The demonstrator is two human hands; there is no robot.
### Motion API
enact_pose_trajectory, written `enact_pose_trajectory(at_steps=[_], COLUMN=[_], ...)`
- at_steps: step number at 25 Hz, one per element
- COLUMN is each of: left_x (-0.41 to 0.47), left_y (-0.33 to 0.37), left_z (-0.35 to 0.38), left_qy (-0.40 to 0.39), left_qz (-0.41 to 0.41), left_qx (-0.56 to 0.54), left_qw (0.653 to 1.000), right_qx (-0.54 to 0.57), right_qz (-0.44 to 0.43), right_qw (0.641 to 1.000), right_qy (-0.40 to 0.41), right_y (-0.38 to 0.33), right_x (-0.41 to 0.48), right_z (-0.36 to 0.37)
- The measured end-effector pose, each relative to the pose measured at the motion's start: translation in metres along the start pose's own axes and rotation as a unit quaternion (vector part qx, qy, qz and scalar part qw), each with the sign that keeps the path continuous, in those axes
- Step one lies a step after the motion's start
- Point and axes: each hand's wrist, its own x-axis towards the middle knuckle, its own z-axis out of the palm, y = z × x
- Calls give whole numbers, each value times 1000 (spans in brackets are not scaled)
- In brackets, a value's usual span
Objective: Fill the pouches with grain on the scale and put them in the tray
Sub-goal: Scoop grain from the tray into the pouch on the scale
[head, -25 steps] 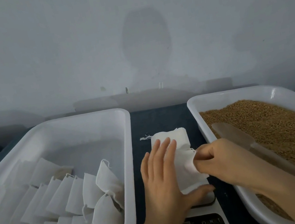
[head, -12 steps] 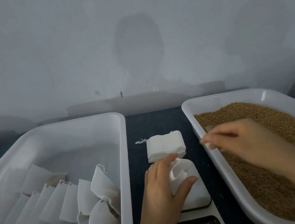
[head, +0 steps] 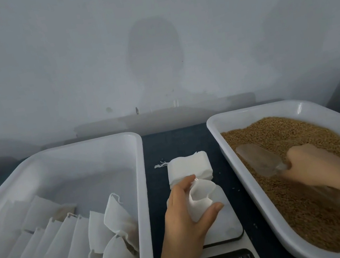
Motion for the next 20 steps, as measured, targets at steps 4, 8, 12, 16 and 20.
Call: enact_pose_trajectory(at_steps=[4, 8, 12, 16, 20], left_x=[2, 2, 2, 2, 2], left_y=[0, 0, -1, -1, 1], left_z=[0, -1, 0, 1, 1], left_qy=[29, 23, 14, 12, 10], left_qz=[-6, -12, -18, -21, -27], left_qx=[-37, -45, -43, -50, -60], left_qw=[999, 999, 999, 998, 998], right_qx=[-1, -30, -83, -89, -32], right_qz=[42, 119, 139, 31, -6], right_qw=[995, 977, 970, 982, 994], right_qy=[87, 177, 181, 164, 103], right_y=[22, 58, 76, 56, 34], right_x=[7, 19, 25, 19, 16], right_z=[-11, -14, -7, 5, 7])
